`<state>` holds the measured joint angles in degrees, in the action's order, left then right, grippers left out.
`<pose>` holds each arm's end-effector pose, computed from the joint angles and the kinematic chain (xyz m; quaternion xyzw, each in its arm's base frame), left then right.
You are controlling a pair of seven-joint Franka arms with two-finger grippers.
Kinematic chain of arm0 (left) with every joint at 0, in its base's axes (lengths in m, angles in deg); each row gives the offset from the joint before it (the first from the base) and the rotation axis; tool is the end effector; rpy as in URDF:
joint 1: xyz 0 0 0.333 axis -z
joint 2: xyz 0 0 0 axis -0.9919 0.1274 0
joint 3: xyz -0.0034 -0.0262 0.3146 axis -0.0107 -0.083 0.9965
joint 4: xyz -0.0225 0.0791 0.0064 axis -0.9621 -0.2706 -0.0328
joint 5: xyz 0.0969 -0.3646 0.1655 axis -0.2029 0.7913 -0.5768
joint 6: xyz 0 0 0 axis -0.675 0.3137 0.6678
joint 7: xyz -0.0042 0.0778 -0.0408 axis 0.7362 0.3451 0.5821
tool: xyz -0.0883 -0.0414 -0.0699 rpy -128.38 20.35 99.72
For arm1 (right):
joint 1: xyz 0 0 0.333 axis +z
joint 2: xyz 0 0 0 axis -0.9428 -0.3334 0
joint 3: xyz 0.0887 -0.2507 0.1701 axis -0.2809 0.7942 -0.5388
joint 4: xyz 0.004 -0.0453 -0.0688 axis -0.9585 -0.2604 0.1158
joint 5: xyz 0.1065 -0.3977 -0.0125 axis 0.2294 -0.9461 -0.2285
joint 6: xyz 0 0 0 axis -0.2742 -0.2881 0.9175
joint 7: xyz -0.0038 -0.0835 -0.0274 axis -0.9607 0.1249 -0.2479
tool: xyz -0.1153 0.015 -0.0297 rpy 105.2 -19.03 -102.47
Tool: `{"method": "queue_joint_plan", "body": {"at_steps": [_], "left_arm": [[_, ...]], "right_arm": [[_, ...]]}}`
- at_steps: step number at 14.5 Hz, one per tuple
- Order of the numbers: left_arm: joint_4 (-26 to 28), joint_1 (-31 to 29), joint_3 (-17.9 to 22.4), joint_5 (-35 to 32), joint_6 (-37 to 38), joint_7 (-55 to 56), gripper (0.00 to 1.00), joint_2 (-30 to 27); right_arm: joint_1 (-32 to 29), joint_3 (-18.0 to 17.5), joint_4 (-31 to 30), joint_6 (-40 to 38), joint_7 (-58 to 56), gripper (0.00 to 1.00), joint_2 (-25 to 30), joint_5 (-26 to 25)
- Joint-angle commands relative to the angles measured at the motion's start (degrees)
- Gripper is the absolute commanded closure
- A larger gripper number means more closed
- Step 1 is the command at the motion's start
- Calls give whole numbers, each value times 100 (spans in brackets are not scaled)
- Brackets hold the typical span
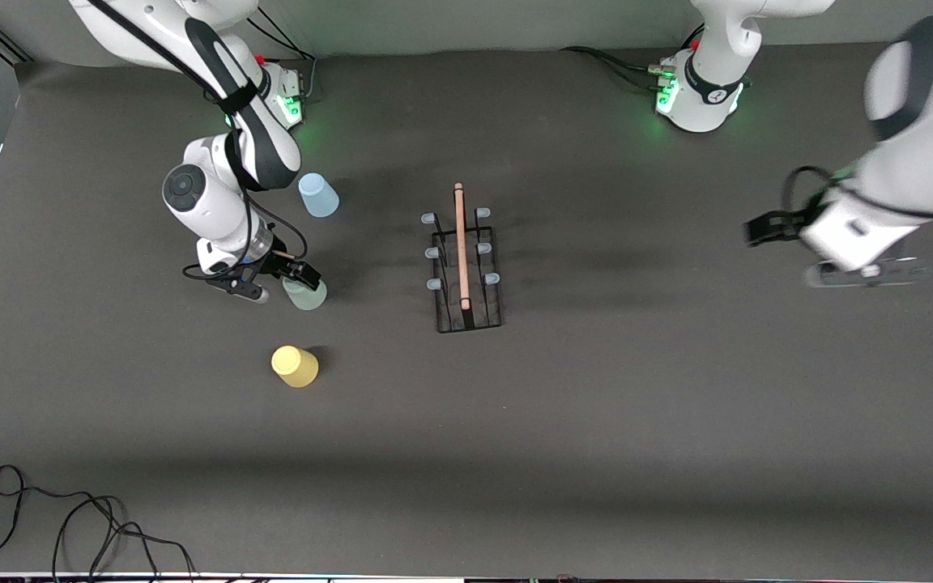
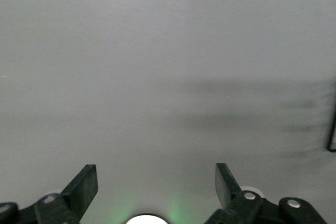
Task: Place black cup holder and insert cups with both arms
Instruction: 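Carry the green cup with the right gripper onto a rack peg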
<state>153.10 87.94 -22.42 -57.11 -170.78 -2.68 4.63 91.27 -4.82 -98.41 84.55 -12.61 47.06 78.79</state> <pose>0.5585 -0.0448 0.5085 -0.9963 -0.0193 0.0831 0.0080 0.4579 0.1346 0.1832 -0.9801 0.1903 -0.0093 0.0551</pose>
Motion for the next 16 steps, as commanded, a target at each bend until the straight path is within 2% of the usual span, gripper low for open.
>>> {"method": "queue_joint_plan", "body": {"at_steps": [1, 2, 3, 5, 7, 9, 13, 14, 16], "left_arm": [[348, -86, -103, -362, -390, -90, 0, -455], [601, -86, -112, -363, -758, -90, 0, -727], [743, -104, -94, -328, -918, -143, 0, -921], [736, -235, -24, -327, -894, -449, 0, -1028], [718, -288, 20, -397, -1007, -433, 0, -836], [579, -507, 20, -415, -1130, -503, 0, -625], [560, -508, 11, -415, -1105, -495, 0, -633], [569, -517, 11, -415, -1052, -495, 0, -668], [412, -508, 3, -415, -1034, -451, 0, -633]], "right_arm": [[106, 9, 95, 196, -3, 21, -276, 154], [106, 9, 104, 179, -82, 77, -267, 163], [141, 9, 113, 152, -91, 100, -241, 163], [149, 9, 130, 108, -91, 100, -171, 163], [281, 9, 218, -49, -21, 100, 30, 163], [369, 17, 568, -959, -12, 100, 311, 163], [396, 18, 1499, -2674, 653, 100, 866, 154], [439, -17, 1745, -2922, 952, 100, 884, 145], [991, -18, 2115, -3082, 1759, 100, 832, 145]]}}
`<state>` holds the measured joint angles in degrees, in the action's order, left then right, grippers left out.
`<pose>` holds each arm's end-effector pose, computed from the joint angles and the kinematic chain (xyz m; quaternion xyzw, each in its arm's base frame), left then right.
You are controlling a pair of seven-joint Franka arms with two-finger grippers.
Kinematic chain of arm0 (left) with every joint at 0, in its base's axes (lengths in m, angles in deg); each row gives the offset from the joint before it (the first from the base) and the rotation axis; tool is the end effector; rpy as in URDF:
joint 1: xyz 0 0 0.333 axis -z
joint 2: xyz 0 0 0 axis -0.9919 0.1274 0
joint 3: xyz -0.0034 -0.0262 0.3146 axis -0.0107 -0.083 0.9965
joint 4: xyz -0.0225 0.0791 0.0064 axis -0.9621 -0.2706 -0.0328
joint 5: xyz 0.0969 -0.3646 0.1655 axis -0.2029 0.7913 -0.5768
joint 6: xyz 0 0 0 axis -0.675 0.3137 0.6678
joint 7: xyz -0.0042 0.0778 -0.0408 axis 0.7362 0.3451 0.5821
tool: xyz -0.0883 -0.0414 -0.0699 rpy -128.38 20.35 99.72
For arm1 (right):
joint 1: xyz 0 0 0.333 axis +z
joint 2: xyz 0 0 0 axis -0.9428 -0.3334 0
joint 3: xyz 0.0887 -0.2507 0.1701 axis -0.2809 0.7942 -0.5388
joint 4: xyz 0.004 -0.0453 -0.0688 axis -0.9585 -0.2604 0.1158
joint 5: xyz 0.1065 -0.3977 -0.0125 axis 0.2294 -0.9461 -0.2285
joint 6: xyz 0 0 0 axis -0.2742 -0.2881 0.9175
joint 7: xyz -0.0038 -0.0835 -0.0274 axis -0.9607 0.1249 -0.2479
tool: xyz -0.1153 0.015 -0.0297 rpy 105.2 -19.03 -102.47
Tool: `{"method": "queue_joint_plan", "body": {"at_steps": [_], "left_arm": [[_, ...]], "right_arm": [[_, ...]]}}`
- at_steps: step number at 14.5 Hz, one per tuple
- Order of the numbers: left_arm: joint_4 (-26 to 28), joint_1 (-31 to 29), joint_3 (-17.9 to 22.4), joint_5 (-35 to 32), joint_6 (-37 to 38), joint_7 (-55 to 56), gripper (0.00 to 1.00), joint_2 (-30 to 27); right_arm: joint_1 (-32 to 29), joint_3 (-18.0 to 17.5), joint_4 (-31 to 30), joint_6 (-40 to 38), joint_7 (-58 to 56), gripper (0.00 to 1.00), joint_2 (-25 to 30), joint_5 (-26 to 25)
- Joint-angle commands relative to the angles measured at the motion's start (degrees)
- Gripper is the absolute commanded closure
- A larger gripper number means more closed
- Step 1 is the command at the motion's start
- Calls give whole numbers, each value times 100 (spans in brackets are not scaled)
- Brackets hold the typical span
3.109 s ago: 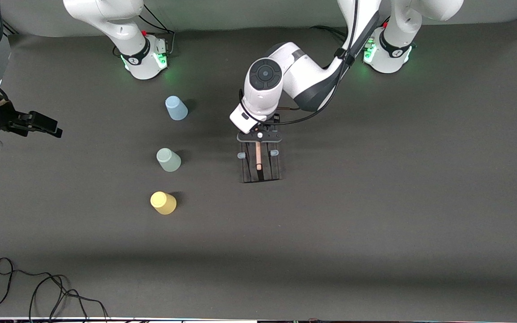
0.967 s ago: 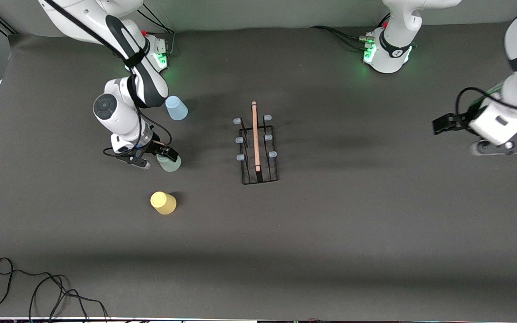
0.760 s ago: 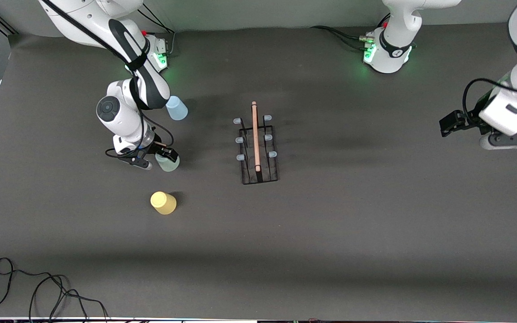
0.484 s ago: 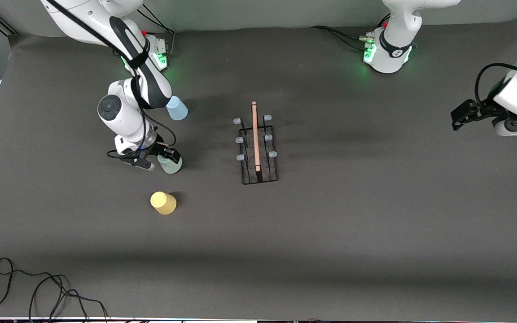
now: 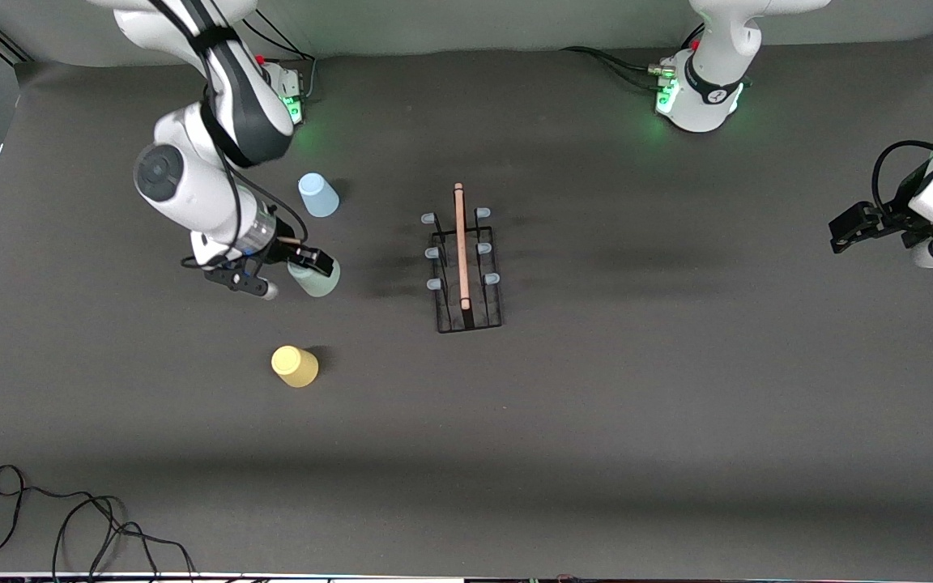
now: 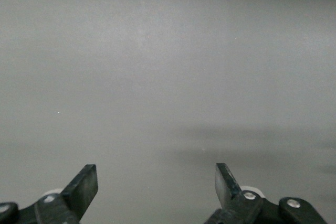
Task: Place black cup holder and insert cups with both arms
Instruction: 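Carry the green cup with the right gripper onto a rack peg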
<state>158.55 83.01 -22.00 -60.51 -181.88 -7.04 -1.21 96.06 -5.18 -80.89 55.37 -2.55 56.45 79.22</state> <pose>0.5528 0.0134 0.5341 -0.9993 -0.0212 -0.0171 0.0274 0.5006 0.2217 0.3465 -0.9748 0.1963 0.0442 0.0965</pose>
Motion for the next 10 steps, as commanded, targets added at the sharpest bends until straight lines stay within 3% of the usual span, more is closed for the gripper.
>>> {"method": "queue_joint_plan", "body": {"at_steps": [1, 4, 7, 10], "left_arm": [[-317, -15, -40, -76, 163, 21, 0, 29], [-530, -67, -22, -41, 498, -67, 0, 126], [-521, -147, -31, 4, 532, -67, 0, 205], [-774, -120, -40, -5, 541, -102, 0, 450]], "right_arm": [[688, 18, 512, -155, 1157, 100, -142, 103], [1312, 18, 611, -111, 1994, 100, -187, 85], [1884, 18, 488, -24, 2767, 100, -239, -388], [2061, 10, 295, 284, 2954, 100, -292, -504]]}}
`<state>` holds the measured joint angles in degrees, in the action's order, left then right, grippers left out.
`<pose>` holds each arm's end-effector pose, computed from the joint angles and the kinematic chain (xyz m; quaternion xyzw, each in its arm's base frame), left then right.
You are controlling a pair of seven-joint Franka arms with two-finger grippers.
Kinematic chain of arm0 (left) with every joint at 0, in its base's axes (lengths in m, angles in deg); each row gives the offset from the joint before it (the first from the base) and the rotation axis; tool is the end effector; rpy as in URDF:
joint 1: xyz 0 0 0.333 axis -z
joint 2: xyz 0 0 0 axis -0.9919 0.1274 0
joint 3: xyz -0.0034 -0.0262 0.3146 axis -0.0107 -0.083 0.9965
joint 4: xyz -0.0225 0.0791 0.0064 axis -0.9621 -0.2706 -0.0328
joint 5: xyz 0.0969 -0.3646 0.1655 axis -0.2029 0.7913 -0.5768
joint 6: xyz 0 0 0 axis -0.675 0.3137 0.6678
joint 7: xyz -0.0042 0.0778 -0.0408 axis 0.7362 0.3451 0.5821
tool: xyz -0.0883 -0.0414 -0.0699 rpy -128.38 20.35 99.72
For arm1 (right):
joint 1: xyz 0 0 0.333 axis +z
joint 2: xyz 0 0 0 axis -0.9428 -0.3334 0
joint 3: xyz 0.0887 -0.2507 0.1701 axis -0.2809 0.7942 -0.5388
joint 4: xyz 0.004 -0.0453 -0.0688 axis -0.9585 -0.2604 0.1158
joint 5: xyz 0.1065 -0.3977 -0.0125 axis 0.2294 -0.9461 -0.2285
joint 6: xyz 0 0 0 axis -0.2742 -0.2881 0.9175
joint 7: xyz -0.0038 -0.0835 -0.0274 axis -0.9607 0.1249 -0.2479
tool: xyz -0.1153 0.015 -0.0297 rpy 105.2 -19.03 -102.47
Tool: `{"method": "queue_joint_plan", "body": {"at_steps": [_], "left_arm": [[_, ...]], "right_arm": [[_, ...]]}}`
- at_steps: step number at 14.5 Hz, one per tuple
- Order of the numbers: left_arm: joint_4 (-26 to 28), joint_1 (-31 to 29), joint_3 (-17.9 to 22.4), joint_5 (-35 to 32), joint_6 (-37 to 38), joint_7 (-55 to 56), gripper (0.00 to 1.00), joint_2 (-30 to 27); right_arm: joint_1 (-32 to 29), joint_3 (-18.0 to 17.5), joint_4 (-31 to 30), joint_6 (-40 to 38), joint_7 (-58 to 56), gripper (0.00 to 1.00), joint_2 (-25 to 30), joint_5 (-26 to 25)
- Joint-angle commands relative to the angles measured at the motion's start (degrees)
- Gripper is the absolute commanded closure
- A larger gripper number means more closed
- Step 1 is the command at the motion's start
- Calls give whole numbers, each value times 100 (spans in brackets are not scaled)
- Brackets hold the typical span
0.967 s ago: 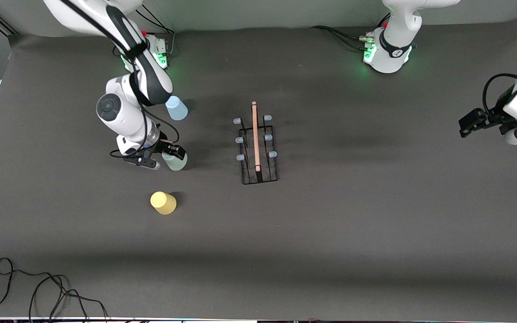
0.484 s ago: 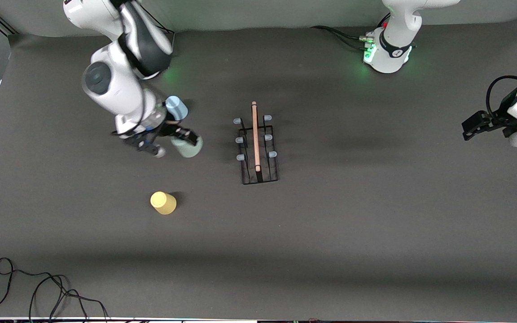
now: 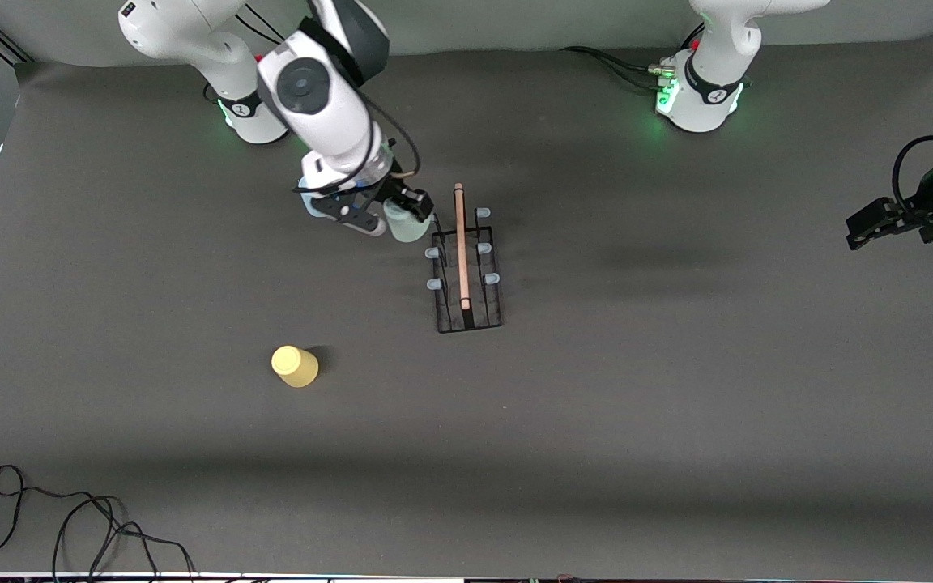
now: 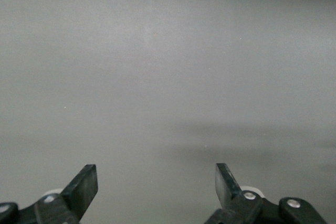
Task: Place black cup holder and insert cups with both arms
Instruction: 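Carry the green cup with the right gripper onto a rack peg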
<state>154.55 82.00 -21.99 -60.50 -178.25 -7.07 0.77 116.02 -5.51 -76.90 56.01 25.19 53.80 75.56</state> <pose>0.5601 0.0238 0.5442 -0.9991 -0.0313 -0.0028 0.0282 0.4107 0.3948 0.3536 -0.9671 0.2398 0.0490 0.0689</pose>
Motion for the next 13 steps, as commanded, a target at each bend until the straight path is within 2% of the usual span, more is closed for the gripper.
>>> {"method": "queue_joint_plan", "body": {"at_steps": [1, 3, 6, 8, 10, 13], "left_arm": [[-445, -2, -40, -6, 179, -186, 0, 323], [-481, 25, -49, 2, 161, -196, 0, 403], [-577, 60, -84, 11, 179, -214, 0, 403], [-761, 60, -84, 29, 458, -222, 0, 412], [-797, 60, -84, 46, 662, -336, 0, 412], [-789, 42, -84, 397, 548, -328, 0, 412]], "right_arm": [[169, 42, -114, 342, 285, 100, -114, -138], [424, 51, -149, 736, 566, 100, -333, -147], [460, 51, -167, 949, 593, 100, -545, -147], [451, 77, -167, 941, 611, 3, -563, -147], [433, 95, -149, 914, 594, 0, -537, -147], [381, 200, -123, 870, 480, 0, -370, -164]]}}
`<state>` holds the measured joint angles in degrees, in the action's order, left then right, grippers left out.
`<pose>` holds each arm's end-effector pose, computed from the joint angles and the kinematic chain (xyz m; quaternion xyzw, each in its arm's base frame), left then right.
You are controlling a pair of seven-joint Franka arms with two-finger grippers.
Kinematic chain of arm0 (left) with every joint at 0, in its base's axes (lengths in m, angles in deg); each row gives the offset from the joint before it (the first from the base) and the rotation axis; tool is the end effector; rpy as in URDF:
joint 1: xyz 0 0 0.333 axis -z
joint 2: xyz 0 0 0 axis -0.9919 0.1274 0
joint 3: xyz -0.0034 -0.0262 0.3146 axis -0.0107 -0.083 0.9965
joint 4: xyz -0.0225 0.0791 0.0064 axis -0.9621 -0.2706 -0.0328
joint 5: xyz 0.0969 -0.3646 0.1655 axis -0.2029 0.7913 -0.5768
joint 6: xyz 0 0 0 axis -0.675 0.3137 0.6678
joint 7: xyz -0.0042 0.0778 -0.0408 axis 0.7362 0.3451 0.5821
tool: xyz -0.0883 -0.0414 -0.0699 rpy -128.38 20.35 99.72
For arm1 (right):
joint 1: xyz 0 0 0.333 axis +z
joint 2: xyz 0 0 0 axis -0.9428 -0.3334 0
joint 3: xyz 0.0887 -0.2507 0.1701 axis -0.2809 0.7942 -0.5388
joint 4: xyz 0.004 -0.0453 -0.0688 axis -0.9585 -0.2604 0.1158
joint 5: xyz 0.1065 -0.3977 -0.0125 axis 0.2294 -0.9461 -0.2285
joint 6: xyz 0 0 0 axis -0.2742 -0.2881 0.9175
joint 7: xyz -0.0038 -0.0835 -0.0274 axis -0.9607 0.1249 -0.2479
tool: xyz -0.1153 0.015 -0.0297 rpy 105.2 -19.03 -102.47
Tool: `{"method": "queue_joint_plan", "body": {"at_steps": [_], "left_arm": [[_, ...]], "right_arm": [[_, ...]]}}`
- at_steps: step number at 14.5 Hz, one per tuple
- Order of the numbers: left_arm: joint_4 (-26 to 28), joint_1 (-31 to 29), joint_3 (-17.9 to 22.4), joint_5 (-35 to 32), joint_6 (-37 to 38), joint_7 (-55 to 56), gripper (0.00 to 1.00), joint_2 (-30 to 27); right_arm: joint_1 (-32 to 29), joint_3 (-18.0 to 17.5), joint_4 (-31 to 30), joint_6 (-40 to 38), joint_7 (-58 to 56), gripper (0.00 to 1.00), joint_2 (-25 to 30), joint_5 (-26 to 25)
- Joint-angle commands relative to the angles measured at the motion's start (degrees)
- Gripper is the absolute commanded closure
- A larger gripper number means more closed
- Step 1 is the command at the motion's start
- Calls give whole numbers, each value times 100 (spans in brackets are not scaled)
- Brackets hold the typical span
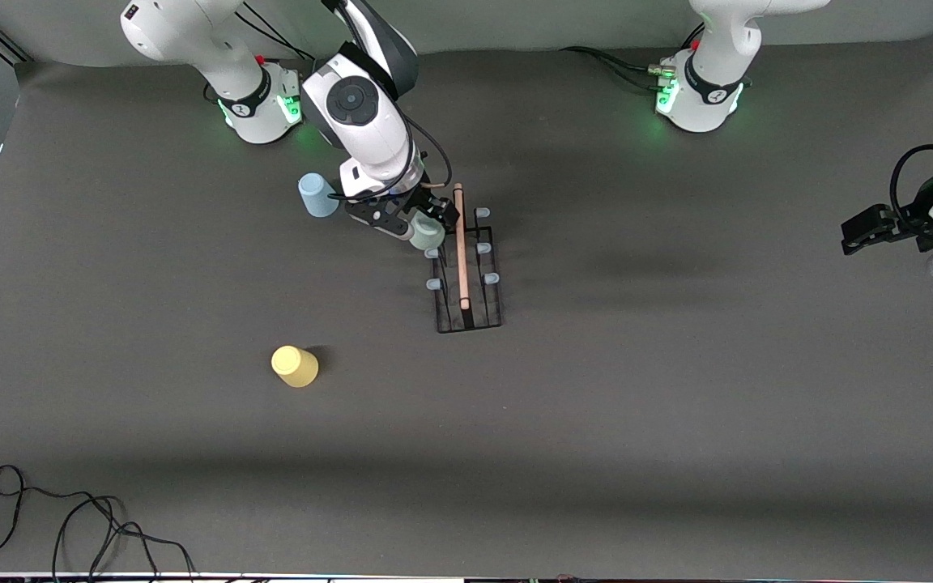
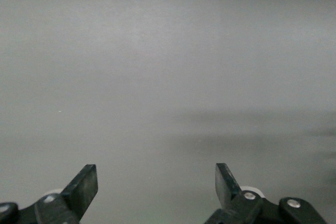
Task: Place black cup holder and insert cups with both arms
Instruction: 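Carry the green cup with the right gripper onto a rack peg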
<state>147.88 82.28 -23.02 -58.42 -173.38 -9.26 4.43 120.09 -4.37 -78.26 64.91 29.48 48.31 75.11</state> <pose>0.5759 0.0073 0.5584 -0.9998 -0.0048 0.0136 0.0111 0.4000 0.4188 0.3023 -0.9629 0.2584 0.0301 0.0723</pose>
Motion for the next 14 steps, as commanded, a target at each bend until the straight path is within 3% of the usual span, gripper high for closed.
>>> {"method": "queue_joint_plan", "body": {"at_steps": [1, 6, 10, 11, 14], "left_arm": [[-113, 32, 19, 181, 61, -91, 0, 46], [-69, 58, 19, 172, 88, -73, 0, 46], [-60, 84, 19, 137, 158, -12, 0, 46], [-51, 111, 19, 102, 158, -12, 0, 46], [-60, 111, 19, 93, 167, -12, 0, 37]], "right_arm": [[-26, 217, 13, -37, -149, 0, 249, -241], [-35, 1543, 654, -1099, -2405, 0, 233, -304], [-61, 2615, 690, -1004, -4462, 0, -179, -146], [-139, 2766, 690, -856, -4893, 0, -346, 72], [-701, 2785, 1048, -652, -6124, 0, -1171, 951]]}}
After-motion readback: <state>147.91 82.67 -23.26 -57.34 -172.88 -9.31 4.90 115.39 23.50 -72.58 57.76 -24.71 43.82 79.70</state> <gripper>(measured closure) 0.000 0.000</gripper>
